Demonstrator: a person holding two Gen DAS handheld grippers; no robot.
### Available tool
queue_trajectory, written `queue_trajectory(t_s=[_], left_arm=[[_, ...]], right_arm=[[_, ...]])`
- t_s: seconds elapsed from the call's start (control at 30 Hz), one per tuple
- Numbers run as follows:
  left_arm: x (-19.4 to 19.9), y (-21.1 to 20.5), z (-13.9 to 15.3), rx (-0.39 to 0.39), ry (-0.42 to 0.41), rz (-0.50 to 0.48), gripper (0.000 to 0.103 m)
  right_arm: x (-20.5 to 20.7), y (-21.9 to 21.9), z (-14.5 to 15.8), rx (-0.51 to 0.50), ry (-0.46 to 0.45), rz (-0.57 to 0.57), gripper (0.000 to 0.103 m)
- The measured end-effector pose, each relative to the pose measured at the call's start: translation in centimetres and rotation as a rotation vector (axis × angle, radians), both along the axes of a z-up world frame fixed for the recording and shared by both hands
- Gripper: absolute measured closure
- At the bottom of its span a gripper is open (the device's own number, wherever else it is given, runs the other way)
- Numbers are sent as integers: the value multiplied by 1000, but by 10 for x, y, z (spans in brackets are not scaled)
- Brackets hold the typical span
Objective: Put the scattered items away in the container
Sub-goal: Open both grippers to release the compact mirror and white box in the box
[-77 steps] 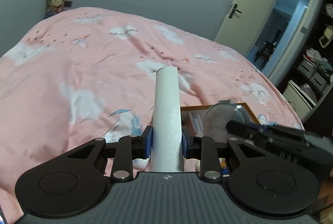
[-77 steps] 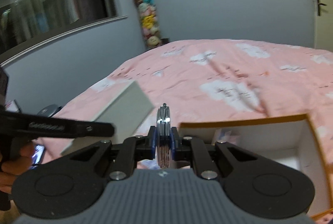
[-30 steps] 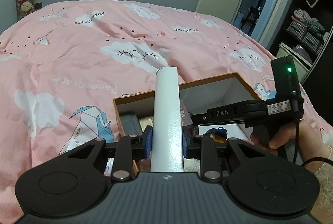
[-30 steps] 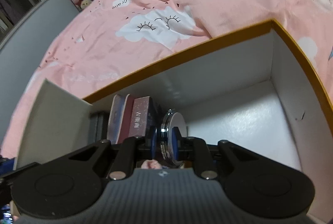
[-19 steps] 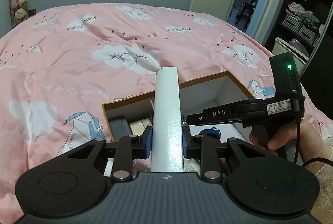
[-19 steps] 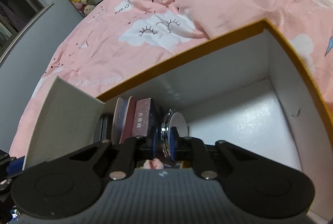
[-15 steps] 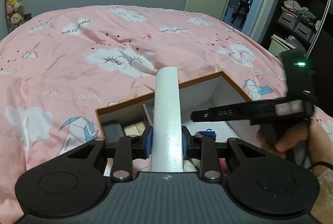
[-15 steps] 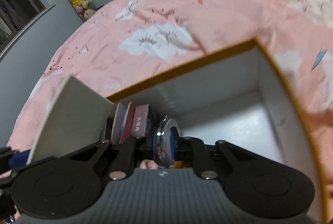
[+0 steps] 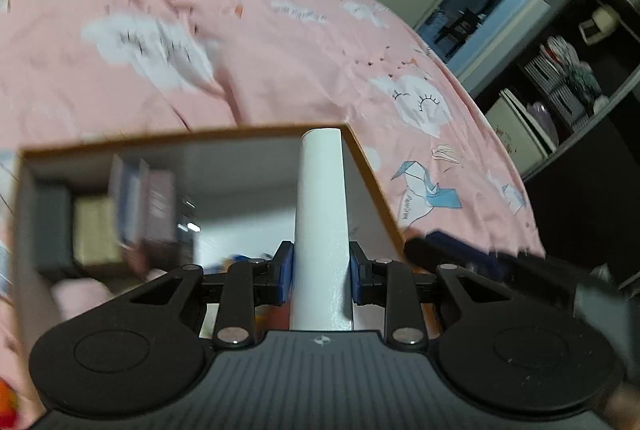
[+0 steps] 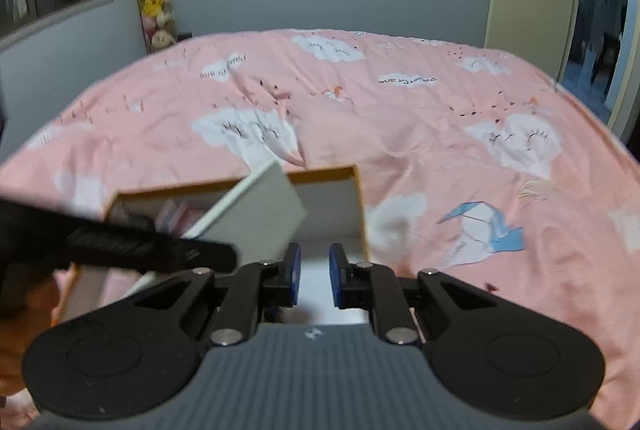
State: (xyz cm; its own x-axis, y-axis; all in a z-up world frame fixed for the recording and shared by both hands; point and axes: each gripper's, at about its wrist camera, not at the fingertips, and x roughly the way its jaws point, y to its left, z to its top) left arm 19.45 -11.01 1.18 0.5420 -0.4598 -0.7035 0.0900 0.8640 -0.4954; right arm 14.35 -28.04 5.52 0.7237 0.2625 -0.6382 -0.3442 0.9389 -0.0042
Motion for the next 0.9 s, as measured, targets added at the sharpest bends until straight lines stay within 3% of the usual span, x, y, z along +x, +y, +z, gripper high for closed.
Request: queue_trajectory(t_s=[0.37, 0.57, 0.9], left_arm=[[23, -34, -37, -37, 102, 131, 71], [35, -42, -55, -49, 133, 199, 71], [45, -44, -76, -91, 280, 119, 67]], right_arm=[[6, -4, -22, -133, 32, 84, 85], [6, -13, -27, -175, 44, 73, 83], [2, -10, -34, -183, 54, 82, 82]])
